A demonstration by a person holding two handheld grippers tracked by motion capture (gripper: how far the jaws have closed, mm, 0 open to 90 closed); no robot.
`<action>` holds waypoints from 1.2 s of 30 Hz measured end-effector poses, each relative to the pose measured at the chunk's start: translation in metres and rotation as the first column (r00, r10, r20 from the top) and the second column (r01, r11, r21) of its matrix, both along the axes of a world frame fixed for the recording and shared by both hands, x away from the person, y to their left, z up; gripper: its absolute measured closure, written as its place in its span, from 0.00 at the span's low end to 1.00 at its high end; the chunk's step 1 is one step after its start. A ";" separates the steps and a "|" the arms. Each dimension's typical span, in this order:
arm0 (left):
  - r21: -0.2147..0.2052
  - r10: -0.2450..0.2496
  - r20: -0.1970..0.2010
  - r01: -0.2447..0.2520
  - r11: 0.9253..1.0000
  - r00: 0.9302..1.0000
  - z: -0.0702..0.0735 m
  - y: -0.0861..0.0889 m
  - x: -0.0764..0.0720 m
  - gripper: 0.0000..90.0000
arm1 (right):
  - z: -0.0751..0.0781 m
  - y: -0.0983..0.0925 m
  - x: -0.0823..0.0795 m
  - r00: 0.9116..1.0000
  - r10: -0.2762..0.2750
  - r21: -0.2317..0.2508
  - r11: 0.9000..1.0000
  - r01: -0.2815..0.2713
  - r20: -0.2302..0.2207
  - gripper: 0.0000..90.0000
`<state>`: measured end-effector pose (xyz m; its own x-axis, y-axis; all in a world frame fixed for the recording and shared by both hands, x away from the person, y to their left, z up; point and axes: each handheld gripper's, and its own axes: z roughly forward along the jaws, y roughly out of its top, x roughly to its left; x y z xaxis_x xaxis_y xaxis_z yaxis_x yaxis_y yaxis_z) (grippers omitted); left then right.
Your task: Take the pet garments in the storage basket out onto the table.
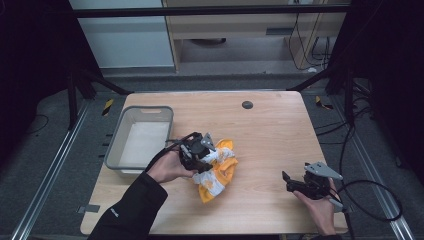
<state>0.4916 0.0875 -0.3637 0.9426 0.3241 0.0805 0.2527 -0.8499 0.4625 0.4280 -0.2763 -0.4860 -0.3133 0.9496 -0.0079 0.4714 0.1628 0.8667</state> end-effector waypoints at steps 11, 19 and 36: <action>0.003 -0.039 -0.013 0.039 0.999 0.999 -0.016 -0.015 0.000 0.77 | 0.000 0.000 0.000 1.000 -0.001 0.002 1.000 0.001 0.000 0.12; 0.006 -0.054 -0.021 0.054 0.999 0.998 -0.024 -0.024 0.000 0.77 | 0.000 0.000 0.000 1.000 0.002 -0.003 1.000 -0.002 0.002 0.12; 0.019 -0.080 -0.045 0.081 0.997 0.996 -0.045 -0.034 -0.002 0.73 | -0.001 0.000 0.001 1.000 0.005 -0.010 1.000 -0.005 0.007 0.12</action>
